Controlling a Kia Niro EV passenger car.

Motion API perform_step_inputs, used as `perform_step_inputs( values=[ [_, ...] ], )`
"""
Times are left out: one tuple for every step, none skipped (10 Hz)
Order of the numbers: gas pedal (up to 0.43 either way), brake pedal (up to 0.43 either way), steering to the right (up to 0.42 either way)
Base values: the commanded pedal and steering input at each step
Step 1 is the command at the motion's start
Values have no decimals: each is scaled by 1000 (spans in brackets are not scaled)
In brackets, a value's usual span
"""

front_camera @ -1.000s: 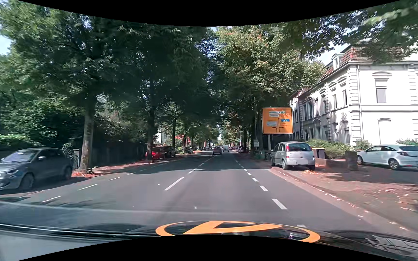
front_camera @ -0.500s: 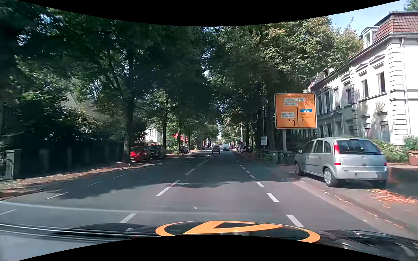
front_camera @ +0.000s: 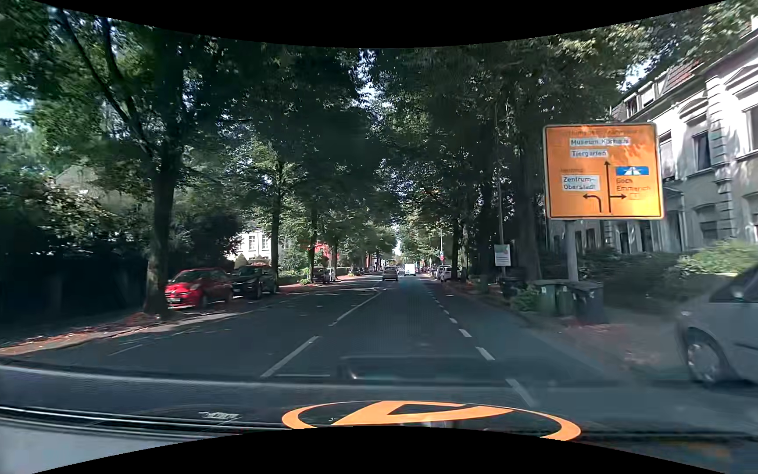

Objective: Follow the waypoints while adhering to traffic rules and regulations

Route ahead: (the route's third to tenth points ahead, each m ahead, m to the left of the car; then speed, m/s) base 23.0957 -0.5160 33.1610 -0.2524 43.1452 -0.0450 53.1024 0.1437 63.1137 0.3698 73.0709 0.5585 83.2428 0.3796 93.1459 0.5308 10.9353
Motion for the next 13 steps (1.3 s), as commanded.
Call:
perform_step_inputs(
  values=[
    [47, 0, 1],
    [47, 0, 1],
    [47, 0, 1],
    [47, 0, 1],
    [47, 0, 1],
    [39, 0, 2],
    [39, 0, 2],
    [39, 0, 1],
    [39, 0, 1],
    [39, 0, 1],
    [39, 0, -1],
    [39, 0, -2],
    [39, 0, -2]
  ],
)
